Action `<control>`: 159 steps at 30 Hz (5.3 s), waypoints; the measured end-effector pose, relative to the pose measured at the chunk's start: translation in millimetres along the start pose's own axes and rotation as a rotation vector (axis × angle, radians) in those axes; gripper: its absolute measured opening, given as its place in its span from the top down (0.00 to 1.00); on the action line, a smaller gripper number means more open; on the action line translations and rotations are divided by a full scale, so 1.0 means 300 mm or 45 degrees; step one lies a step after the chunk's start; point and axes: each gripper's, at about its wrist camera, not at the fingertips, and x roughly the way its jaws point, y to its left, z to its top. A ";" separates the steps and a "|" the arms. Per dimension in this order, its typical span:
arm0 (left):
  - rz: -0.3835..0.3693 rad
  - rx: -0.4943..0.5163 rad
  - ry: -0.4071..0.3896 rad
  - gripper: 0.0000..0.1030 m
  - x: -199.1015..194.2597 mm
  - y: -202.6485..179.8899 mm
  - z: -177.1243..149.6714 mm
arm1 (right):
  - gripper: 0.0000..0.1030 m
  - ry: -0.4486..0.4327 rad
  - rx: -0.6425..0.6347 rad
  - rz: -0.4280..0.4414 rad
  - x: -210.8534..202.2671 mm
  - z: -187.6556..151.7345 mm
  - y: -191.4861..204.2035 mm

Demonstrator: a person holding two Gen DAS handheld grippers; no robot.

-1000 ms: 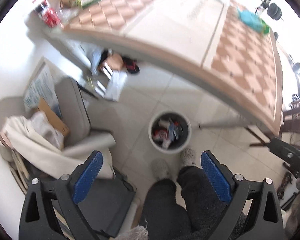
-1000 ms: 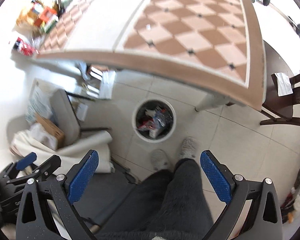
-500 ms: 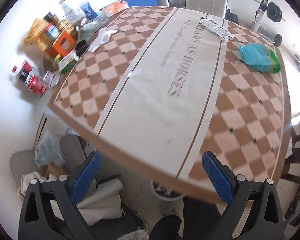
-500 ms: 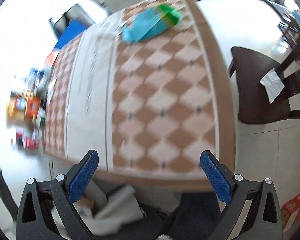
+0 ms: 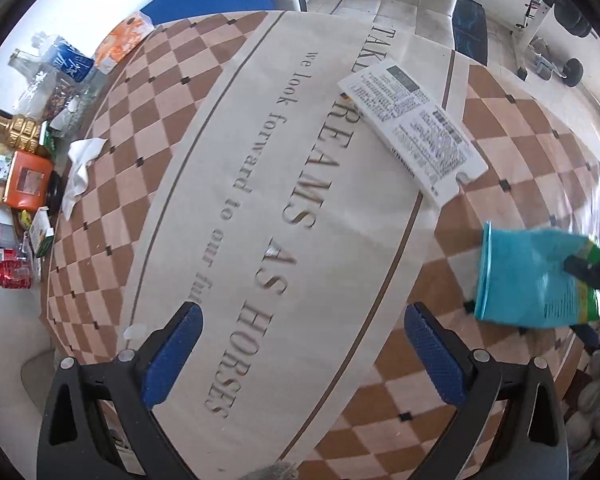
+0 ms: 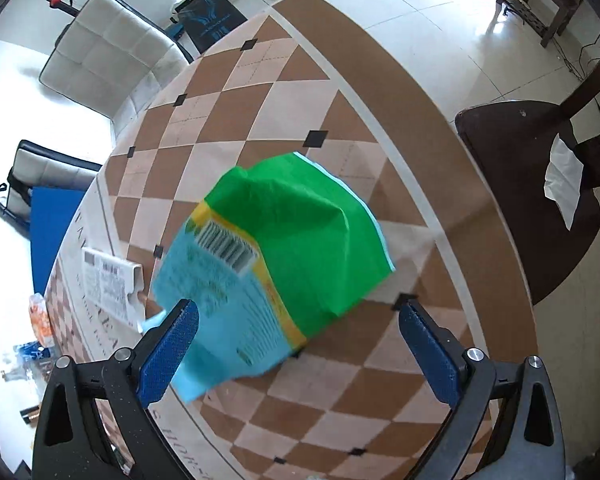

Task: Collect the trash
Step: 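Grasp the white printed card with the left tool while the right tool grasps the green-blue snack bag, then lift the card and snack bag and carry them down over the bin, then open both tools to drop the card and bag into the bin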

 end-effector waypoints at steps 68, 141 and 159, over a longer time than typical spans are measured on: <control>-0.515 0.011 0.259 0.31 0.207 -0.038 -0.201 | 0.65 -0.118 -0.457 0.072 -0.221 -0.246 -0.117; -0.398 -0.131 0.387 0.02 1.376 0.499 -1.565 | 0.49 0.495 -1.008 -0.121 1.394 -1.651 -0.857; -0.202 -0.094 0.314 0.02 0.892 0.543 -1.738 | 0.00 0.332 -1.087 -0.242 0.901 -1.672 -0.885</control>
